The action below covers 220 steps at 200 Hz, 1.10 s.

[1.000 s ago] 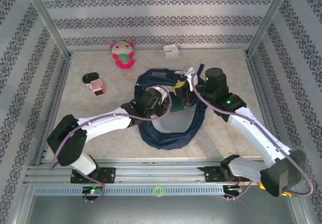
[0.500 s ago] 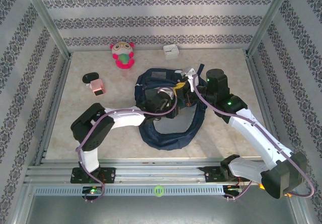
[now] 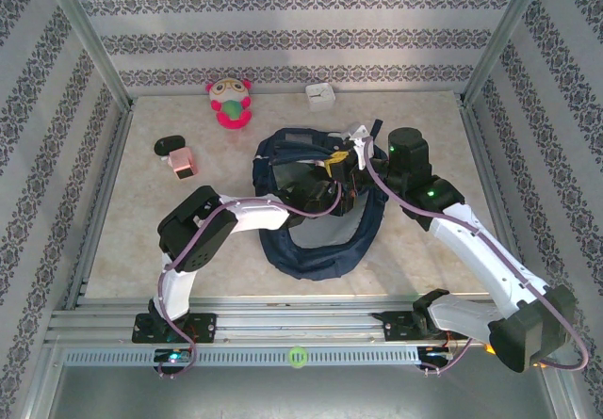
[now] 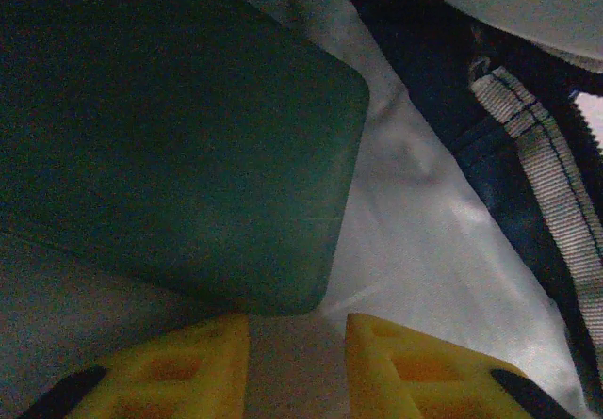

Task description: Pack books, pencil case, and school supplies into a backpack

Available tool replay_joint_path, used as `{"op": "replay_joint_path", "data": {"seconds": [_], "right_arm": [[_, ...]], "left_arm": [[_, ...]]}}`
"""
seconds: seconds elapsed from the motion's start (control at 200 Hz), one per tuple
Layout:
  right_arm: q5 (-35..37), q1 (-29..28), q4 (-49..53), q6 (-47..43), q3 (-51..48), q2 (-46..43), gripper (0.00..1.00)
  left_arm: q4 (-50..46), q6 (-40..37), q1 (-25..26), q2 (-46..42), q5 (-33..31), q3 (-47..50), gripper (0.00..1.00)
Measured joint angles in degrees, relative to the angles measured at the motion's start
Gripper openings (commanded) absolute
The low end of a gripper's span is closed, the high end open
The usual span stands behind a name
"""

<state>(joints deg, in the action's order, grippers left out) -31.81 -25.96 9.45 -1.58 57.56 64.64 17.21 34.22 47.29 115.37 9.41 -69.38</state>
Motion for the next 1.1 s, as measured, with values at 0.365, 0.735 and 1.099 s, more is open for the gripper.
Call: {"op": "replay_joint_path", "data": {"seconds": [0.365,0.735,1.099], "right_arm": [[-0.37,2.99,-1.57,1.53,-2.27,0.00,0.00],[-1.22,3.37,-2.29,1.90,-3.58,-0.39,0.00],[-1.99,3.32,-2.43,1.92,-3.65,-0.37,0.00]], "left_arm": [[-5.20,0.28,0.31,-27.50,-8.94,18.53,0.57],[-36.79,6.29,-12.63,-54.12,-20.52,21.97,0.97],[-49.07,-2.67,-42.60,-47.87,-15.32,18.62,0.99]]}}
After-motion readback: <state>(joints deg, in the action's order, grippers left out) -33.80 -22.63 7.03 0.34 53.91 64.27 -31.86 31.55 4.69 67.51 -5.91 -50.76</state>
